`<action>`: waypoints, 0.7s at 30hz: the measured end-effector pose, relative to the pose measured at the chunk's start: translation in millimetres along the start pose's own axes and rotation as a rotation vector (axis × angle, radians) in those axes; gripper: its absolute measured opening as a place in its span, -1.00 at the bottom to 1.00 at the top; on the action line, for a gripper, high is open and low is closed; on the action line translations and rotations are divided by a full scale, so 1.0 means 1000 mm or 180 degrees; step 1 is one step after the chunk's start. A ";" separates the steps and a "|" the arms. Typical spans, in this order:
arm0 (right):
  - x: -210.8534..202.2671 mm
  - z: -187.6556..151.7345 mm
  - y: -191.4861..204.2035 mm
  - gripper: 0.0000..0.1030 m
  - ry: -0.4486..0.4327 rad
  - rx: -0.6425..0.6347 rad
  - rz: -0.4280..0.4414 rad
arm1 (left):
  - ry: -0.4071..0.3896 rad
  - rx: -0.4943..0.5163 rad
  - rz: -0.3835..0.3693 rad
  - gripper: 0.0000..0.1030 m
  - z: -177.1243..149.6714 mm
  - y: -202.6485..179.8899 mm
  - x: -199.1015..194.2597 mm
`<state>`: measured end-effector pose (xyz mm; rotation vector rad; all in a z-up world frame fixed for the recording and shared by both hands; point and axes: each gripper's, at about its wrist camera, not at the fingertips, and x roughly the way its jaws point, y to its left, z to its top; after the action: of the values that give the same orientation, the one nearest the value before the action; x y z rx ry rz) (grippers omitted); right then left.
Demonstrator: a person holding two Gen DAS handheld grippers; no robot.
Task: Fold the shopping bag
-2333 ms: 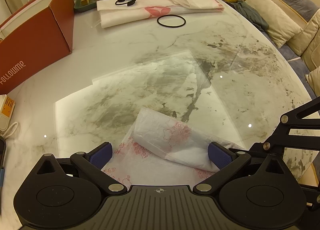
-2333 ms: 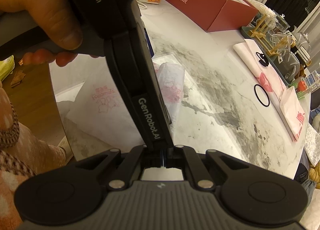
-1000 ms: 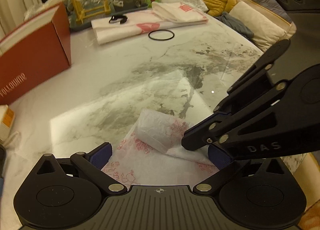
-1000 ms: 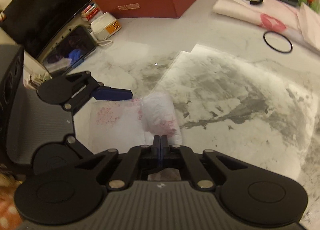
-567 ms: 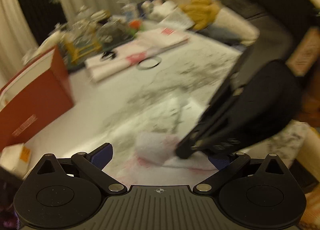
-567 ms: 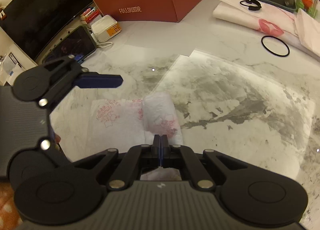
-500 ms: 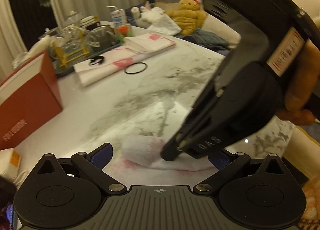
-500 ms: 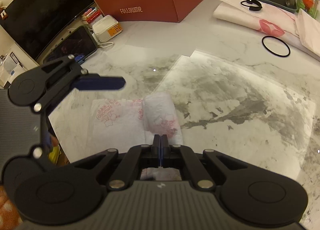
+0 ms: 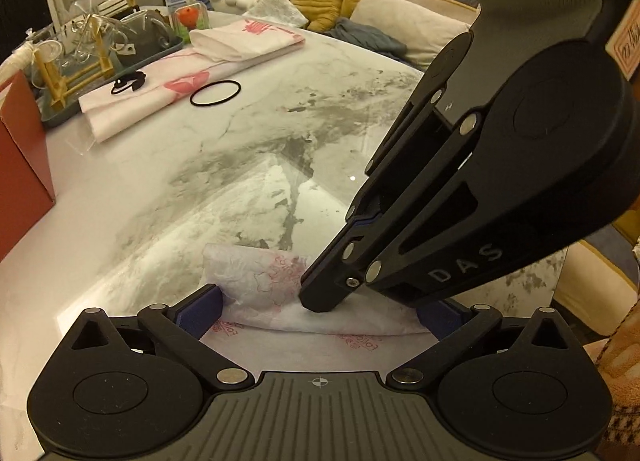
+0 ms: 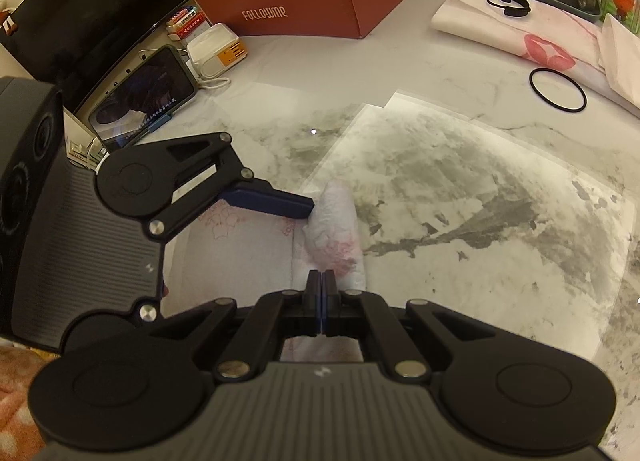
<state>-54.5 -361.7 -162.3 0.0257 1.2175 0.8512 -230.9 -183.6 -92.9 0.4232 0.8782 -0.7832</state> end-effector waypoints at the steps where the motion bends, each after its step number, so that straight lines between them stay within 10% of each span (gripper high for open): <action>1: -0.004 -0.001 -0.003 -0.89 -0.0039 0.0089 0.0030 | -0.0035 -0.0002 -0.0003 1.00 -0.002 0.000 0.000; 5: -0.028 -0.018 -0.037 -0.50 -0.0232 0.0728 0.0234 | -0.0158 -0.0014 0.0004 1.00 -0.008 -0.002 -0.001; 14: -0.017 -0.083 -0.105 -0.34 -0.0188 0.2273 0.1374 | -0.0409 -0.0002 -0.0009 1.00 -0.022 0.000 -0.005; 21: -0.005 -0.050 -0.099 -0.23 -0.0230 0.1983 0.1376 | -0.0543 -0.0050 0.0033 1.00 -0.031 -0.002 -0.008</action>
<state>-40.7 -454.9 -221.8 0.8408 1.3898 0.7966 -251.2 -162.1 -104.3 0.3414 0.7221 -0.7902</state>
